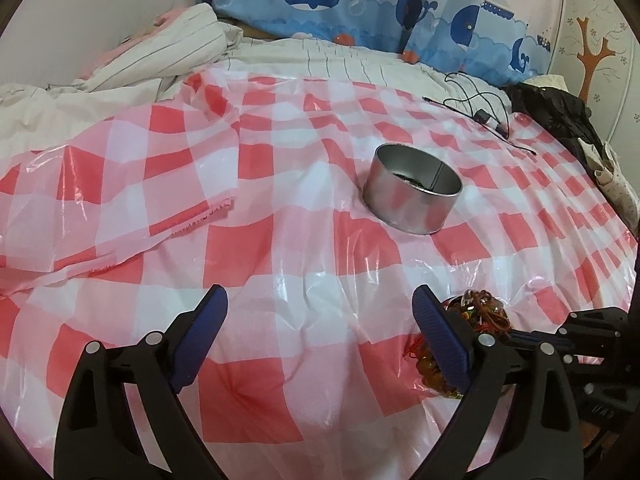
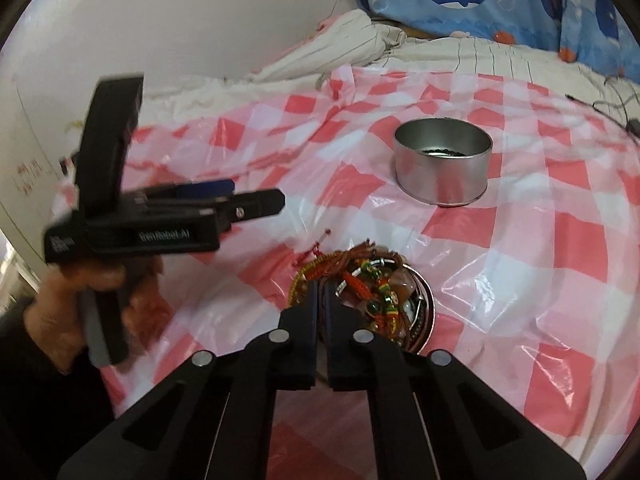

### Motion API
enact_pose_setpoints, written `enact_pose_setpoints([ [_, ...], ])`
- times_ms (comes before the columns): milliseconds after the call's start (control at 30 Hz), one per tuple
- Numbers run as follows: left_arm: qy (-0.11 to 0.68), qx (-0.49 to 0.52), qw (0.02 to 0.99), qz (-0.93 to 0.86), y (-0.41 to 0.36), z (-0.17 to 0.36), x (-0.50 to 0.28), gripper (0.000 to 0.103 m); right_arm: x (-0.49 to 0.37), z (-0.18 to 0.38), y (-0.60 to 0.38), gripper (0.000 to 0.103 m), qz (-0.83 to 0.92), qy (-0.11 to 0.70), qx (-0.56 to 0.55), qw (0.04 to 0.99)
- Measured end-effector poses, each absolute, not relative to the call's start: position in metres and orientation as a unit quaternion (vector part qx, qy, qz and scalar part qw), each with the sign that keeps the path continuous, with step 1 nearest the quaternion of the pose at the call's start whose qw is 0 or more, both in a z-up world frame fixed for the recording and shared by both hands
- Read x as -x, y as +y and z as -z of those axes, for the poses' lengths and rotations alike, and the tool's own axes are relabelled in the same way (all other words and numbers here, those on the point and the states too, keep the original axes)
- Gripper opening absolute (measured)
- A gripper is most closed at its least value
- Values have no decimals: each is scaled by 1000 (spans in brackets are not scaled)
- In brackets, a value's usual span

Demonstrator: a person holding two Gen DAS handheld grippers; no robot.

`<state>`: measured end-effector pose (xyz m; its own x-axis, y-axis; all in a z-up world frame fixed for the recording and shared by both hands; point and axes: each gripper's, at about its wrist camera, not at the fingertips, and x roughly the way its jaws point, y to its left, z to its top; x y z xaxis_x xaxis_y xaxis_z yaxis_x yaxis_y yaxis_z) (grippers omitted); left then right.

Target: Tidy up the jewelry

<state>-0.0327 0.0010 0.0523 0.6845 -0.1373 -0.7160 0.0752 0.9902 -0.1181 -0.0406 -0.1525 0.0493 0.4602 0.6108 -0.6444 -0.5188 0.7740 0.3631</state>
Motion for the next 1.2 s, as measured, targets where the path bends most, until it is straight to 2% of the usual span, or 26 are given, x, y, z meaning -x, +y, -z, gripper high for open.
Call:
enact_pose_setpoints([
  [167, 392, 35, 917, 68, -1, -52, 33, 89, 35, -57, -175, 3, -342, 382, -135, 848],
  [233, 390, 25, 916, 91, -7, -54, 35, 79, 33, -61, -186, 3, -344, 371, -169, 846],
  [400, 374, -17, 907, 195, -39, -59, 48, 65, 29, -69, -222, 3, -339, 333, -262, 840],
  [500, 358, -78, 895, 253, -67, -57, 63, 62, 26, -71, -235, 3, -332, 323, -289, 837],
  [600, 362, -109, 883, 277, -81, -51, 70, 57, 26, -72, -238, 3, -326, 327, -288, 839],
  [733, 370, -84, 884, 274, -74, -51, 67, 56, 22, -65, -231, 3, -280, 382, -226, 851],
  [767, 374, -72, 881, 280, -71, -52, 65, 56, 21, -61, -231, 9, -264, 393, -217, 854],
  [800, 378, -56, 878, 289, -68, -53, 64, 56, 19, -58, -230, 36, -242, 410, -197, 857],
  [833, 382, -43, 874, 298, -65, -53, 64, 55, 19, -56, -231, 49, -230, 416, -183, 860],
  [867, 384, -34, 871, 305, -63, -55, 65, 54, 20, -55, -229, 57, -207, 423, -155, 869],
  [1000, 397, 2, 856, 332, -55, -54, 64, 49, 21, -43, -218, 57, -165, 456, -63, 872],
  [1200, 423, 10, 853, 306, -50, -46, 57, 48, 24, -27, -202, 56, -164, 473, 16, 865],
])
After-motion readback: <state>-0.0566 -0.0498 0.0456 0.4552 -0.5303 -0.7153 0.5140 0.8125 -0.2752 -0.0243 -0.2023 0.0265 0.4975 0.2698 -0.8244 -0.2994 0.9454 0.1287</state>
